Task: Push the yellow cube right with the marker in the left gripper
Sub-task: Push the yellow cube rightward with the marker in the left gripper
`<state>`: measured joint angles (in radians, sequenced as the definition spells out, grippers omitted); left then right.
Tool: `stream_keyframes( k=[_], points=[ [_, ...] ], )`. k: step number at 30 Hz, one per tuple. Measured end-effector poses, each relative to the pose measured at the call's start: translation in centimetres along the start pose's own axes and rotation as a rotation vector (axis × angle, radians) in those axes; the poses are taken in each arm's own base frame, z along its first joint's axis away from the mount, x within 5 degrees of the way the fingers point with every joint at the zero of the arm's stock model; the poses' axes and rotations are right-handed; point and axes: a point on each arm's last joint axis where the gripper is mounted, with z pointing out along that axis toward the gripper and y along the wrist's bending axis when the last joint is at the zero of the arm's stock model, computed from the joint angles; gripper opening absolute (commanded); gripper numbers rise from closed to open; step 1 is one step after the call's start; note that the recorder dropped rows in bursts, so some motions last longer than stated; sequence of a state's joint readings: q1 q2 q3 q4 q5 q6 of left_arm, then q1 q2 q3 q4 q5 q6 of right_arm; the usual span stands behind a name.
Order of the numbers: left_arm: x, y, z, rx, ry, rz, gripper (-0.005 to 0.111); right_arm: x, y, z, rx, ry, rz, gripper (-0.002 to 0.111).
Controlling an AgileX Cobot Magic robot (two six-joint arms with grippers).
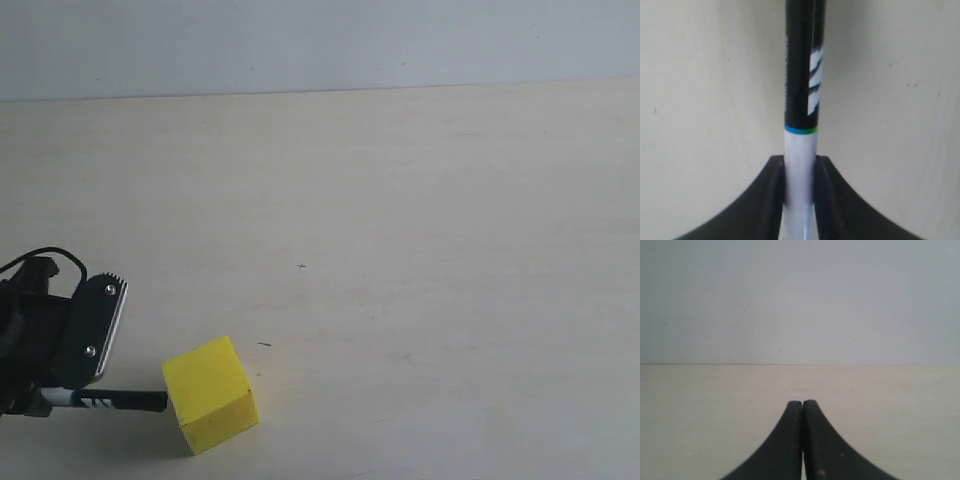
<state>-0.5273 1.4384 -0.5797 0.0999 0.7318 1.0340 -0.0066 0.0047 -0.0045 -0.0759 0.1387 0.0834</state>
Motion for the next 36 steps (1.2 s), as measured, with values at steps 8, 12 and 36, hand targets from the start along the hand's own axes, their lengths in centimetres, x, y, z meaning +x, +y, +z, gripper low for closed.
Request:
stream_keyframes(
  k=[8, 12, 36],
  points=[
    [0.6, -0.6, 0.0, 0.062, 0.063, -0.225, 0.0, 0.0, 0.0, 0.0, 0.0, 0.0, 0.0, 0.0],
    [0.7, -0.8, -0.1, 0.084, 0.085, -0.345, 0.0, 0.0, 0.0, 0.0, 0.0, 0.0, 0.0, 0.0],
    [-1.7, -0.1, -0.1, -0.05, -0.07, -0.233, 0.0, 0.0, 0.0, 0.0, 0.0, 0.0, 0.0, 0.0]
  ],
)
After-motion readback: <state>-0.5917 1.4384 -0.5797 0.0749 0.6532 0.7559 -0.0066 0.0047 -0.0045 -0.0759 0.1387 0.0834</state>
